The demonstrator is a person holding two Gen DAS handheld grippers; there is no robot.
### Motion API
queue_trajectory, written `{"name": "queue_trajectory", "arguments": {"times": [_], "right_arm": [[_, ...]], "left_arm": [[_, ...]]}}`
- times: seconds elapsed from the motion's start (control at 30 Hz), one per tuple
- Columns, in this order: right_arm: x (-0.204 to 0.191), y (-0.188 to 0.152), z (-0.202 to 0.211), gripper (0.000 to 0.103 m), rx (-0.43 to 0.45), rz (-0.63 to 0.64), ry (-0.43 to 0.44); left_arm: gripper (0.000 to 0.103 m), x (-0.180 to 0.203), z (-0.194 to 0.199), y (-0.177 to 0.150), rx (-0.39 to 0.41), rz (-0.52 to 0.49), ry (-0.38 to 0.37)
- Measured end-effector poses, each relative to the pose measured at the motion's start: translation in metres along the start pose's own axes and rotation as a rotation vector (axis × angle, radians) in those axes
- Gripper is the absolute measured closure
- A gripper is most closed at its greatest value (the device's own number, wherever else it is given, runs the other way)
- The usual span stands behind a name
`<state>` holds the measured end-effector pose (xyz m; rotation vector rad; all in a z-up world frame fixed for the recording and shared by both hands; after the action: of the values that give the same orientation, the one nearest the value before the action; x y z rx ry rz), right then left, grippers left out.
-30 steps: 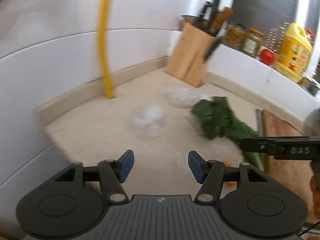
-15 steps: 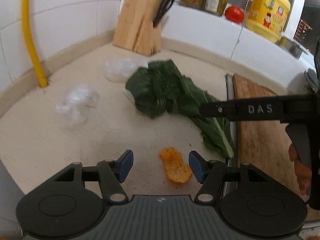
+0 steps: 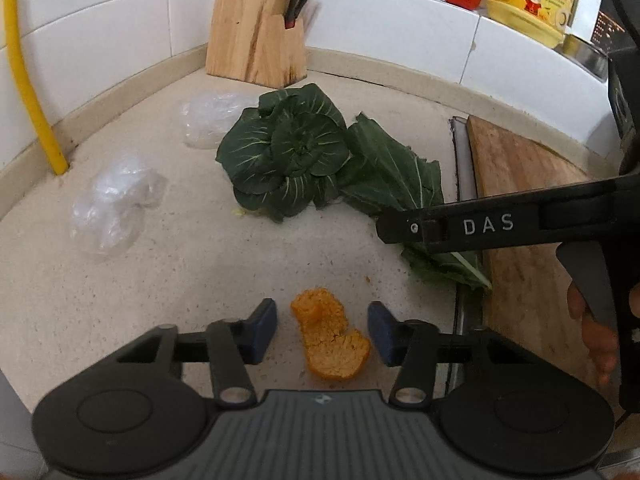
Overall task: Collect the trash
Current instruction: 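Move both open grippers back toward the greens and carrot pieces on the counter, then grasp an orange carrot piece with the left gripper while the right gripper grasps the large leaf stem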
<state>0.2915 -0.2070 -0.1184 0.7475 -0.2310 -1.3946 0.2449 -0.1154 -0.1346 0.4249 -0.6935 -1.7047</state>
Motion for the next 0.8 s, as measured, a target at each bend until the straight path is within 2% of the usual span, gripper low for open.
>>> {"name": "queue_trajectory", "arguments": {"times": [0.07,0.1,0.13,0.27,0.3,0.37,0.4,0.47,0.57,0.63,0.7,0.77,0.8], "right_arm": [[0.001,0.000,0.001,0.034,0.002,0.008,0.000],[0.001,0.000,0.002,0.034,0.002,0.014,-0.002],[0.002,0.000,0.002,0.034,0.000,0.022,-0.003],[0.004,0.000,0.003,0.034,-0.008,0.044,-0.007],[0.005,0.001,0.004,0.034,-0.006,0.048,-0.010],[0.007,0.002,0.006,0.033,0.004,0.057,-0.026],[0.009,0.003,0.006,0.029,0.003,0.059,-0.029],[0.008,0.002,0.005,0.027,-0.006,0.069,-0.014],[0.004,0.000,-0.001,0.027,-0.022,0.090,-0.015],[0.002,-0.002,-0.003,0.027,-0.026,0.101,-0.021],[0.000,-0.003,-0.004,0.027,-0.026,0.110,-0.034],[-0.001,-0.004,-0.002,0.030,-0.024,0.113,-0.053],[-0.003,-0.004,-0.002,0.038,-0.025,0.125,-0.066]], "left_arm": [[0.076,0.000,0.000,0.000,0.003,0.004,0.000],[0.087,0.000,-0.001,0.001,0.003,0.008,-0.001],[0.090,0.001,-0.001,0.001,0.002,0.010,-0.004],[0.094,0.006,-0.001,0.002,0.016,-0.021,0.011],[0.099,0.006,-0.001,0.002,0.017,-0.025,0.013],[0.100,0.005,0.001,0.002,0.016,-0.022,0.006],[0.101,0.004,0.001,0.002,0.014,-0.021,0.007],[0.101,0.003,0.002,0.001,0.011,-0.021,0.008],[0.098,0.004,0.002,0.002,-0.002,-0.040,0.015],[0.087,0.002,0.002,0.000,-0.007,-0.053,0.033],[0.069,-0.002,0.002,-0.003,-0.013,-0.061,0.056],[0.064,-0.005,0.001,-0.004,0.001,-0.077,0.072],[0.063,-0.007,0.000,-0.004,0.006,-0.079,0.070]]}}
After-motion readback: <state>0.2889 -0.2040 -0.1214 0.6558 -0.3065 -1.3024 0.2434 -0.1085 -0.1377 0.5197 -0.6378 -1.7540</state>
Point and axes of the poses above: each gripper's, at about its wrist camera, not at the fingertips, and z roughly against the way its jaws point, x to its right, y to its top, the point moved 8 cm from there along -z, roughly the way its jaws point, and after that the axes turned 3 degrees about -z, right-handed, at the moved point
